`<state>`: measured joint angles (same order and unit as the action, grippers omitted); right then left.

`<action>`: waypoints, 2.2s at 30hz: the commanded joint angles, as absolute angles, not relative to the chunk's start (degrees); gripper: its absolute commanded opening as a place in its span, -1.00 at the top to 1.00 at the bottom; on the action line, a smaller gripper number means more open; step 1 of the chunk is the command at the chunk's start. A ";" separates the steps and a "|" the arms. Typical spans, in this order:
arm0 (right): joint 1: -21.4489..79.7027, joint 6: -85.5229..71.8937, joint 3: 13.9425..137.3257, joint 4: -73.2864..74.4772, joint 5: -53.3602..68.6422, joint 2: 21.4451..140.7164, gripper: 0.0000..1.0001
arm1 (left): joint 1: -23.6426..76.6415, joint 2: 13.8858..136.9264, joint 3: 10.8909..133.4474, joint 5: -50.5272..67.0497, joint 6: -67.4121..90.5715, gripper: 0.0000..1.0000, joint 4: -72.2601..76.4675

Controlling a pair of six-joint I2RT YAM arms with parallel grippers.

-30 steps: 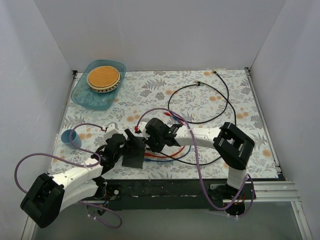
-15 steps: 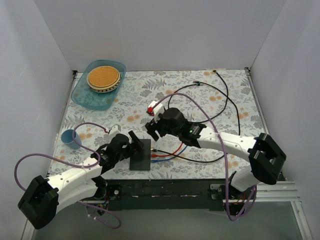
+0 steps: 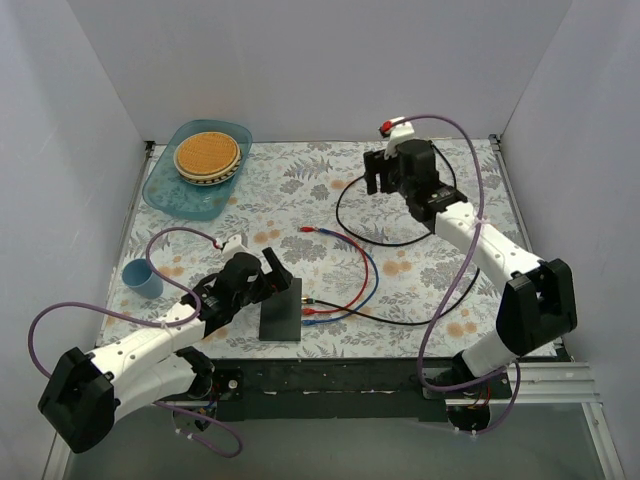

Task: Insert the plug into the switch port

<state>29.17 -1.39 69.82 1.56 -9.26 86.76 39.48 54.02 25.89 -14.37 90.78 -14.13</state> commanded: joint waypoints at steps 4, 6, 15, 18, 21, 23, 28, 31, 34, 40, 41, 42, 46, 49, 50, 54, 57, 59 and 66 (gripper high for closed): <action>14.52 -6.93 83.12 6.68 -8.97 96.76 -0.62 | 39.55 56.34 26.81 -11.87 87.72 -0.96 -12.83; 10.40 -8.08 85.16 7.47 -8.00 100.70 -0.62 | 39.55 56.34 26.46 -10.90 87.63 -0.96 -12.40; 0.62 -10.45 105.02 17.40 -9.32 120.91 -0.60 | 39.55 54.23 24.08 -8.26 86.92 -0.96 -11.16; -2.37 -10.55 108.00 18.37 -10.20 125.84 -0.57 | 39.46 53.44 23.64 -7.65 86.49 -0.96 -11.16; -3.34 -10.90 108.46 18.19 -9.49 128.92 -0.53 | 39.46 53.17 22.86 -7.38 86.31 -0.96 -11.08; -3.43 -10.90 108.89 18.46 -11.15 130.33 -0.52 | 39.46 53.26 22.68 -7.30 86.22 -0.96 -11.16; -4.92 -11.95 109.42 18.37 -9.32 133.85 -0.24 | 39.46 53.17 22.41 -6.94 85.96 -0.96 -11.34; -5.19 -12.13 109.25 18.28 -8.61 134.65 -0.08 | 39.46 53.52 22.50 -6.86 85.96 -0.96 -11.16; -5.18 -11.87 109.07 18.54 -9.22 135.17 0.38 | 39.46 53.88 22.85 -6.59 85.96 -0.96 -10.90; -5.10 -12.57 106.88 16.62 -7.48 131.23 0.97 | 39.46 53.62 23.64 -6.33 86.04 -0.96 -10.99; -5.10 -12.83 106.61 16.26 -6.51 130.09 0.97 | 39.46 53.44 23.73 -6.24 86.13 -0.96 -11.07; -5.10 -13.18 106.09 15.82 -5.89 127.38 0.97 | 39.46 53.35 23.82 -6.24 86.22 -0.96 -11.07; -5.10 -14.23 105.21 13.63 -0.45 118.06 0.97 | 39.46 52.56 23.56 -6.06 86.83 -0.96 -11.25; -5.01 -15.38 103.81 11.09 6.91 108.48 0.97 | 39.46 51.60 23.29 -5.80 87.36 -0.96 -11.42; -4.84 -15.64 103.19 8.90 8.34 103.32 0.97 | 39.46 51.33 23.38 -5.63 87.45 -0.96 -11.51; -4.75 -17.57 96.08 -3.89 23.08 90.05 0.97 | 39.46 49.31 23.03 -5.89 88.15 -0.96 -11.95; -3.52 -20.73 89.58 -11.31 33.38 83.51 0.97 | 39.46 47.03 23.12 -6.41 88.85 -0.96 -11.95; -0.55 -19.87 87.20 -11.08 38.83 81.75 0.97 | 39.46 44.48 23.47 -6.42 89.12 -0.96 -11.69; 20.11 3.13 74.39 10.71 33.93 81.21 0.97 | 39.46 34.11 24.17 -6.42 89.47 -0.96 -12.13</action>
<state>11.44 -9.58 85.21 -5.02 33.39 76.97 39.48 39.53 23.09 -6.22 88.95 -11.79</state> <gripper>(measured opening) 0.032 0.981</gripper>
